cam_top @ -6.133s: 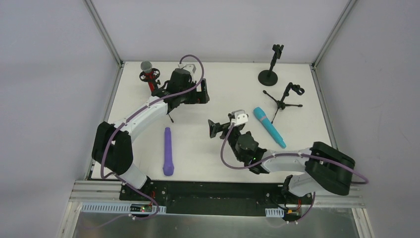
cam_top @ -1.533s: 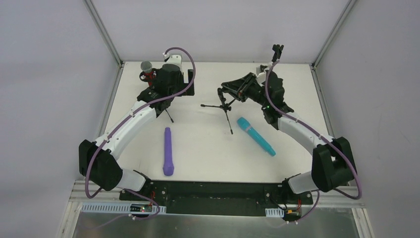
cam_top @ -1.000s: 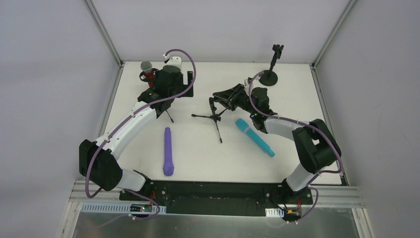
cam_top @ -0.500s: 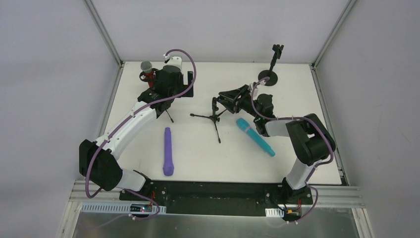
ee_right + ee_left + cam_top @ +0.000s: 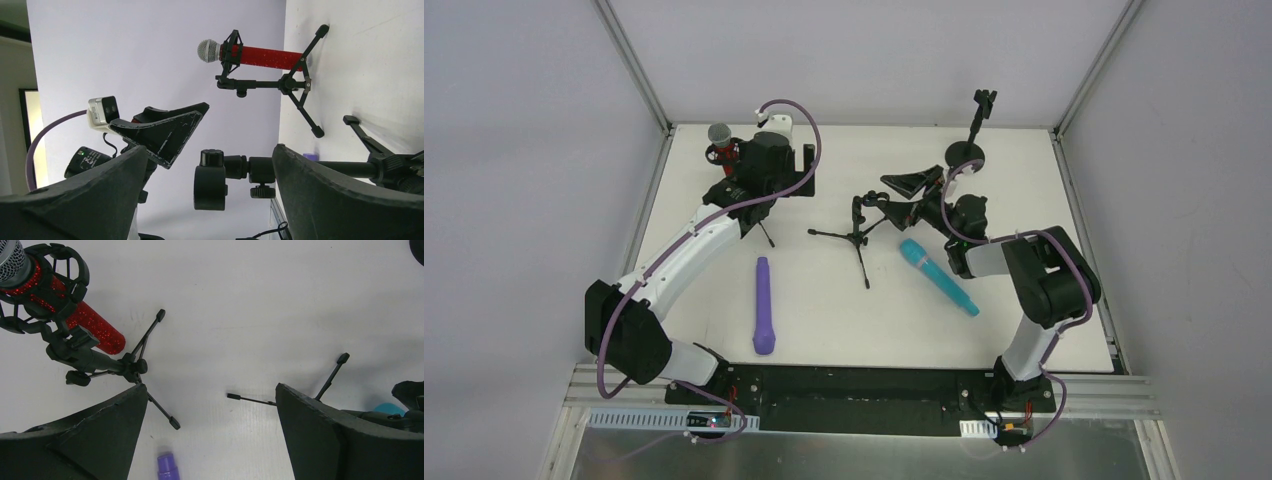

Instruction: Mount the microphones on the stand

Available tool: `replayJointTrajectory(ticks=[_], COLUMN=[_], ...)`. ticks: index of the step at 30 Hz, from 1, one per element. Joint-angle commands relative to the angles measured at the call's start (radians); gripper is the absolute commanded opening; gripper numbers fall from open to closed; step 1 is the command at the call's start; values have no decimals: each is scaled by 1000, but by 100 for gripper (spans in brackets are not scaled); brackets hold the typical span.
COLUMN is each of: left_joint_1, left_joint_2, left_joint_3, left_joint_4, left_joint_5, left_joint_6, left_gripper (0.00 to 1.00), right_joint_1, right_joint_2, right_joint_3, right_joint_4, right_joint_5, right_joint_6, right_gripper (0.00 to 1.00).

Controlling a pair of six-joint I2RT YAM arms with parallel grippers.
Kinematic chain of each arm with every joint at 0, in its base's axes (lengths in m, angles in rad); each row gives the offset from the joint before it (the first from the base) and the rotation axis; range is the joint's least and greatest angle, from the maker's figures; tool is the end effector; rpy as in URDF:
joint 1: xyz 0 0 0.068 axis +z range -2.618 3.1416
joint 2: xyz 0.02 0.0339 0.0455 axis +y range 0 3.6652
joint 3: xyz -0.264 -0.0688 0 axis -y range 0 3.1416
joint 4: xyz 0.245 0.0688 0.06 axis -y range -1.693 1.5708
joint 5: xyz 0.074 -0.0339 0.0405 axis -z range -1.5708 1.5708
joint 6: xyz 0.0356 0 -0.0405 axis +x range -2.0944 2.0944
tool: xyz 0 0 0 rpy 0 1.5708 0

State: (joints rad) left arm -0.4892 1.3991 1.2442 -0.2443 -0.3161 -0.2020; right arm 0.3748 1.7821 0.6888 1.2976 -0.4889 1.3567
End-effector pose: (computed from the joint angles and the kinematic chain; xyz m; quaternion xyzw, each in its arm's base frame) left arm 0.2926 -0.1432 0.3532 0.0316 0.8269 -0.0616 0.5581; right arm 0.3145 0.1417 0.2030 0.1233 0.6287 0.6721 0.3713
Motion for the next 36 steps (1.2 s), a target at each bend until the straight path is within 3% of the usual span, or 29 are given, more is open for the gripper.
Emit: replayJointTrajectory(ticks=[1,6,12,19,26,36], left_joint_1=[3,3,3,3,3,3], left_joint_2=[1,2,-3,22,46,67], left_joint_3=[0,2,0,-5,-3,-5], left_joint_4=[23,23,23,22,21,22], left_joint_5=[8,22,38,104,138,134], left_joint_6=[12,8,0,-50,-78,-86], left_gripper=[99,99,99,99,99,99], right_joint_1=[-36,-86,-133,-156,-161,-143], right_joint_2=[-13,-56,-231,-459,-683,-771], right_joint_3=[-27,-83,-108,-77,-57,66], right_joint_4=[100,67,-231,-754,-1212,-1596], right_joint_5=[-9,-1,14,57,228,311], right_joint_6=[34,72,-50,-353,-668,-982], right_gripper=[99,99,99,100,99,99])
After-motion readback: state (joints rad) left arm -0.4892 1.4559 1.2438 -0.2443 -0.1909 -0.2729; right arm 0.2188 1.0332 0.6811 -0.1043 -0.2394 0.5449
